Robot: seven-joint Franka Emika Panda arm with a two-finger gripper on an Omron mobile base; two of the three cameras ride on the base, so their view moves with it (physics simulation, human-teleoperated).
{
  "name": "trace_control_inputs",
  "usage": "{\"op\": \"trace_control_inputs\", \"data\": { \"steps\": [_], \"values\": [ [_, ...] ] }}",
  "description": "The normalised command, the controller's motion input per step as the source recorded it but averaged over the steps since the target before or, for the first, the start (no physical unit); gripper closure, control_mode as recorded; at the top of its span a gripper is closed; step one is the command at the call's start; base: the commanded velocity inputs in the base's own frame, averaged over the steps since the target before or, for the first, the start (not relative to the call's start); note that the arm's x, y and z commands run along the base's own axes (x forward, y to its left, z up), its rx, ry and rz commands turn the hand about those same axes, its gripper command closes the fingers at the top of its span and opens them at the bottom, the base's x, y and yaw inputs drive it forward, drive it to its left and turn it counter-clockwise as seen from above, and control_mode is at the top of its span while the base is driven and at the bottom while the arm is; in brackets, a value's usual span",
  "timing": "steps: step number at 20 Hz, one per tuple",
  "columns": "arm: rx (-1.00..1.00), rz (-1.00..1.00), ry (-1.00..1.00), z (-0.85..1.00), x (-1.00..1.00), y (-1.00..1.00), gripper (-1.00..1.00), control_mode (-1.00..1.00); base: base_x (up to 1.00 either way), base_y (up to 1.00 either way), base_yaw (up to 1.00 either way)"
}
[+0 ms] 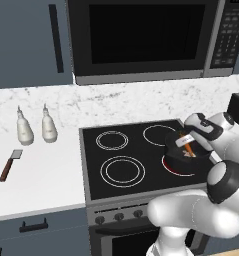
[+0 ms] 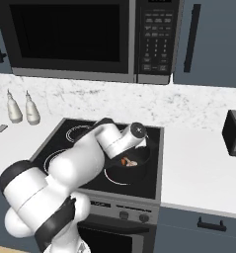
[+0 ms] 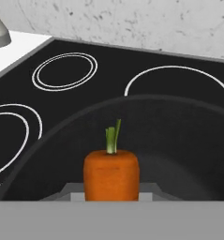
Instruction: Put the carrot and garlic in the pot. Retrieve the spatula and lightly stir the vegetables in the pot.
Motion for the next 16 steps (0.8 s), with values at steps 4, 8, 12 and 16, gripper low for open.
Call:
{"op": "trace_control_inputs", "data": {
  "steps": [4,8,12,16],
  "values": [
    [0.01,0.02,-0.01,0.0,0.01,0.0,-1.0,-1.0,0.0,0.0,0.0],
    [0.02,0.03,-0.05,0.0,0.0,0.0,-1.0,-1.0,0.0,0.0,0.0],
    [0.01,0.01,-0.09,0.56,-0.25,0.0,-1.0,-1.0,0.0,0.0,0.0],
    [-0.03,0.03,0.03,0.91,-0.4,0.53,-1.0,-1.0,0.0,0.0,0.0]
  ]
}}
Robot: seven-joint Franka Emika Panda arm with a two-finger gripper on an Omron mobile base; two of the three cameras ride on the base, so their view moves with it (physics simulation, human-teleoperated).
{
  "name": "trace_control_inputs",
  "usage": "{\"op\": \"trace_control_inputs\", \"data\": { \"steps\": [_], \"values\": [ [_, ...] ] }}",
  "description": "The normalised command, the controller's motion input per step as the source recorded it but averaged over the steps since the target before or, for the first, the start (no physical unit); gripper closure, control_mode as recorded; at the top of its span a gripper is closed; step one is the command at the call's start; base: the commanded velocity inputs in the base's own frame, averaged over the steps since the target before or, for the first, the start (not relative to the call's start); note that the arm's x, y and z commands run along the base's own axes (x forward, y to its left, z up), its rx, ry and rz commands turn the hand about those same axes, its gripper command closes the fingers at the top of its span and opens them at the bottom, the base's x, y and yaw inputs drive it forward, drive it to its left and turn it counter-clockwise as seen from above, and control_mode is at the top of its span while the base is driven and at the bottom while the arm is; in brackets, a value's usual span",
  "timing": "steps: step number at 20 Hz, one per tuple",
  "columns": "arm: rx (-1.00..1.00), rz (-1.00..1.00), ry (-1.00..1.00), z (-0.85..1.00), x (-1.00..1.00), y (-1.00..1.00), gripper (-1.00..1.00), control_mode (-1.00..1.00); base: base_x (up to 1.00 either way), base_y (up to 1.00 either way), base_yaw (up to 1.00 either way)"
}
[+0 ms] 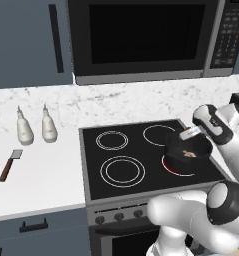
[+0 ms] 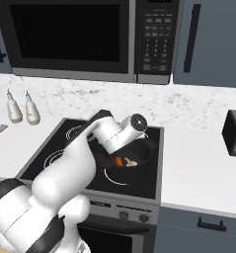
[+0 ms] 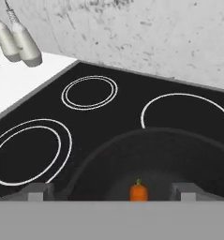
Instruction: Put the carrot and garlic in the pot. Retrieve the spatula and lightly stir the vegetables in the pot.
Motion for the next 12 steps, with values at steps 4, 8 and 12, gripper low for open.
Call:
{"op": "trace_control_inputs", "data": {
  "steps": [4,8,12],
  "values": [
    [-0.05,0.07,0.24,0.15,-0.2,1.0,-1.0,-1.0,0.0,0.0,0.0],
    [-0.04,-0.01,0.14,0.13,-0.18,1.0,-1.0,-1.0,0.0,0.0,0.0],
    [0.0,-0.06,0.14,0.07,-0.02,0.98,-1.0,-1.0,0.0,0.0,0.0]
  ]
}}
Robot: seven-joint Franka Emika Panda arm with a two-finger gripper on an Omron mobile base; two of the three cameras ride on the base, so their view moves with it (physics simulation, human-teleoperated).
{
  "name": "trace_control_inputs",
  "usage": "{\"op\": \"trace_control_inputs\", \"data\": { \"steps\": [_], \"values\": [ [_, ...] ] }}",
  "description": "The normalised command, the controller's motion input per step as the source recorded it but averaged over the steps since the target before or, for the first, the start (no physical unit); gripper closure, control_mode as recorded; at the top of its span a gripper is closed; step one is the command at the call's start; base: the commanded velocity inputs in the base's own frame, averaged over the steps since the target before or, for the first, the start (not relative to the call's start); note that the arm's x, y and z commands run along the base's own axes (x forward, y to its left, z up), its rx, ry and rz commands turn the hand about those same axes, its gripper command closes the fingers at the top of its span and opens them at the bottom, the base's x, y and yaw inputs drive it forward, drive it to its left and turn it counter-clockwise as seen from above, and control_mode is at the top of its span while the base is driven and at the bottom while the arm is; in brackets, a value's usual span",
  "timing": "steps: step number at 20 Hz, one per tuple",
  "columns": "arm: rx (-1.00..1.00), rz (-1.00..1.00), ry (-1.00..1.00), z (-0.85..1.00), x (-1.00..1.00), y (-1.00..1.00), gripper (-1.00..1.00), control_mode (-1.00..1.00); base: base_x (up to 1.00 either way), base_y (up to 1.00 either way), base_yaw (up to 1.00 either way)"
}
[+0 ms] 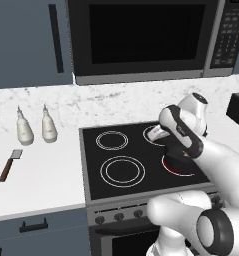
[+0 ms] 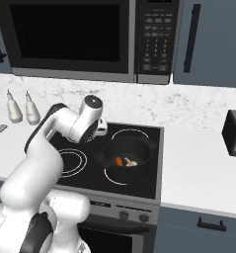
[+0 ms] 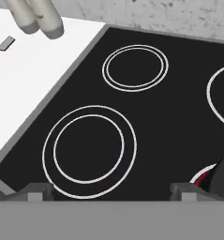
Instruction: Put the carrot and garlic in the pot. Retrieve the spatula and lightly stir the vegetables in the pot.
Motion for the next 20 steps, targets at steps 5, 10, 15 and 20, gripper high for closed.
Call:
{"op": "trace_control_inputs", "data": {
  "steps": [5,10,15,20],
  "values": [
    [0.0,-0.06,0.07,-0.24,0.0,0.76,-1.0,-1.0,0.0,0.0,0.0],
    [0.01,-0.05,0.05,-0.18,-0.02,0.54,-1.0,-1.0,0.0,0.0,0.0],
    [0.0,0.0,0.0,0.0,0.0,0.0,-1.0,1.0,-0.14,0.98,-0.11],
    [0.0,0.0,0.0,0.0,0.0,0.0,-1.0,1.0,0.0,1.0,-0.08]
  ]
}}
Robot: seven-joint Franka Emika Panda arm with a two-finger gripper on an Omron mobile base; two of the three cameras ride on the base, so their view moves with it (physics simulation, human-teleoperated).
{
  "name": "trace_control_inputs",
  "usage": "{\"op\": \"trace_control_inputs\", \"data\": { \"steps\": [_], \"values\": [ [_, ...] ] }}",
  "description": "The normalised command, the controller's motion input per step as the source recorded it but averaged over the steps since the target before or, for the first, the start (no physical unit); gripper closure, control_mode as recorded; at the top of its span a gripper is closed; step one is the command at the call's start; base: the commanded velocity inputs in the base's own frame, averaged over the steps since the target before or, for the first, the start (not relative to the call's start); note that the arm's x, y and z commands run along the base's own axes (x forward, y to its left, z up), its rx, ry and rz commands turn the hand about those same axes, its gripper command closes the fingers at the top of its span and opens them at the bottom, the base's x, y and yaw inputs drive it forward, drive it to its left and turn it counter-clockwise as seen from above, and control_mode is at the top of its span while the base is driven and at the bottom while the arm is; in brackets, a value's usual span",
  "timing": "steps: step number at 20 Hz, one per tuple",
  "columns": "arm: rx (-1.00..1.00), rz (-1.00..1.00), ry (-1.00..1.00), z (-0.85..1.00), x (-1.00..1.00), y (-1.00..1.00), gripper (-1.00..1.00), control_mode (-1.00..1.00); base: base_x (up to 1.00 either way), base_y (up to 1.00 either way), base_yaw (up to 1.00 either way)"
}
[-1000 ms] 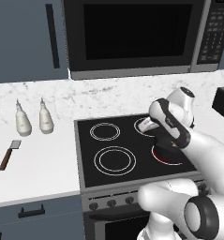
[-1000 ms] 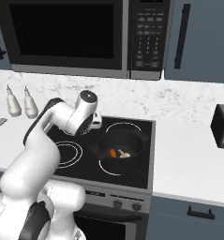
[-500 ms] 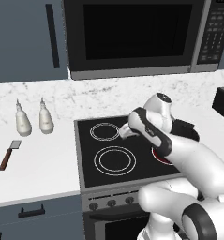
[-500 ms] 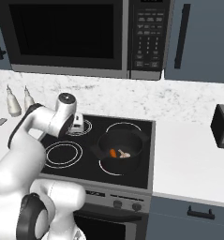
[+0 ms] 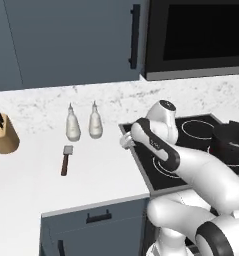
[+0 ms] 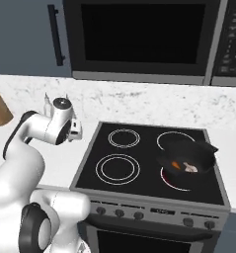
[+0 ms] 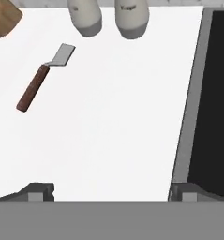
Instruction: Put the carrot and garlic in the pot. Retrieve the spatula and lightly stir the vegetables in the pot.
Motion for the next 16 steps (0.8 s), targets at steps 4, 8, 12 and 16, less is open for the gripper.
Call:
{"op": "trace_control_inputs", "data": {
  "steps": [4,8,12,16],
  "values": [
    [0.0,0.0,0.0,0.0,0.0,0.0,-1.0,1.0,0.06,0.86,-0.02],
    [0.0,0.0,0.04,-0.27,0.13,0.44,-1.0,-1.0,0.07,0.47,0.0],
    [0.0,-0.01,0.15,-0.82,0.72,0.84,-1.0,-1.0,0.0,0.0,0.0],
    [0.0,-0.03,0.12,-0.5,0.88,0.41,-1.0,-1.0,0.0,0.0,0.0]
  ]
}}
